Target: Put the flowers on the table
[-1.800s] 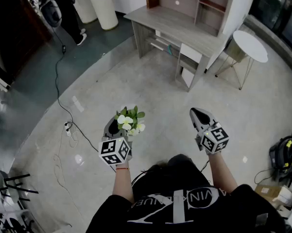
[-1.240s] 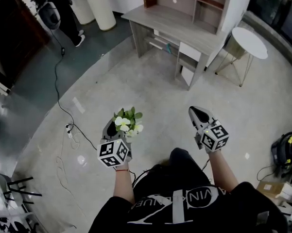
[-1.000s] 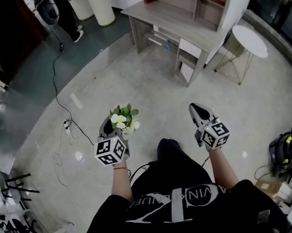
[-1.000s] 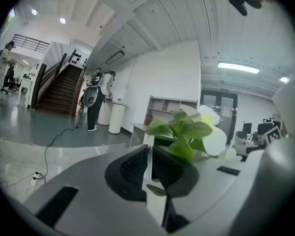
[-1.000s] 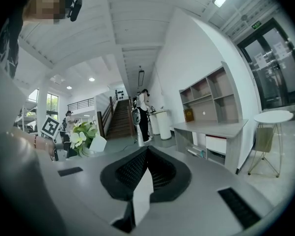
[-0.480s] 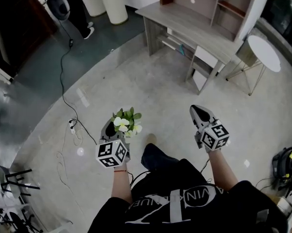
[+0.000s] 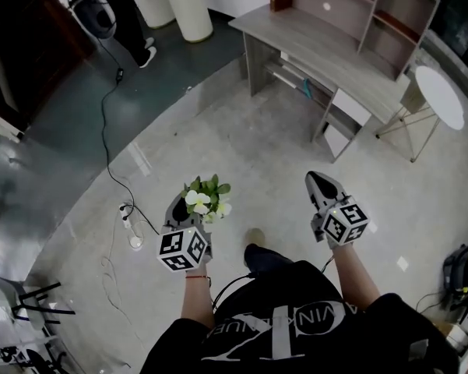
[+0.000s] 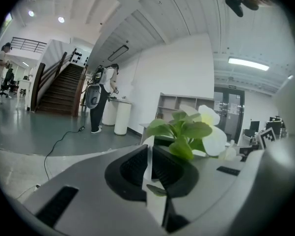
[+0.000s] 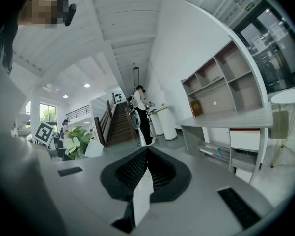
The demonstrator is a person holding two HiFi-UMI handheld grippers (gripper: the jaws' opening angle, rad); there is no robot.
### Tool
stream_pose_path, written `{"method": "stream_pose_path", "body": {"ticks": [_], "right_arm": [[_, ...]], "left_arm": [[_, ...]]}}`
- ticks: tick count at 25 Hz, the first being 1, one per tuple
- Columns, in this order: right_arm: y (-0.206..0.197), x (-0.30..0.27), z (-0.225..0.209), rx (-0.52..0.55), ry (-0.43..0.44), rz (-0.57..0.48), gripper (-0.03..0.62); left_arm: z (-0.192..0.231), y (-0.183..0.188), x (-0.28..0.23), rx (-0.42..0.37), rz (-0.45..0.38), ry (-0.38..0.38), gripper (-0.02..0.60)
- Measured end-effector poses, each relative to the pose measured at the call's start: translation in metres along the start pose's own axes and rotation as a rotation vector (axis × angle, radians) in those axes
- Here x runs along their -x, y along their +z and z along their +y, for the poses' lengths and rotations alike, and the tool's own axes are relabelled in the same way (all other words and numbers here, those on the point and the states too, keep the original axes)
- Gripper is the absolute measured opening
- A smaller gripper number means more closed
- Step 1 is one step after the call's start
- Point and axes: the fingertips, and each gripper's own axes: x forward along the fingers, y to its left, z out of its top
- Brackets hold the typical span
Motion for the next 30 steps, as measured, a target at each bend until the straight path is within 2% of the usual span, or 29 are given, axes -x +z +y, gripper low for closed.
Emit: {"method": "stream_pose_path", "body": {"ticks": [3,9,16,19,26,30], "right_arm": [[0.007,-0.02,-0.001,-0.003,-0.015,-0.013,0.011],[0.011,-0.061,-0.014,-0.008,-0.072,-0.023,0.011],[0.024,-0.103,-0.013,0.082,-0.064,-0.01,0.011],[0.029,-0.117,-0.019,0.081,-0.078,-0.012,0.011],[0.046,-0.146,-0.025,0.081,-0.091,-0.05,0.011],[0.059,-0.14,-0.022,0.106,-0.114,-0.053,0.011]], "left_arm": [[0.01,0.012,-0.02,0.012,-0.004,-0.026,0.031],[0.028,0.032,-0.058,-0.021,0.008,-0.073,0.031],[0.046,0.032,-0.099,-0.015,0.037,-0.1,0.031],[0.053,0.041,-0.116,-0.027,0.044,-0.114,0.031],[0.067,0.068,-0.148,-0.048,0.006,-0.131,0.031],[0.05,0.078,-0.174,-0.042,0.008,-0.206,0.031]]}}
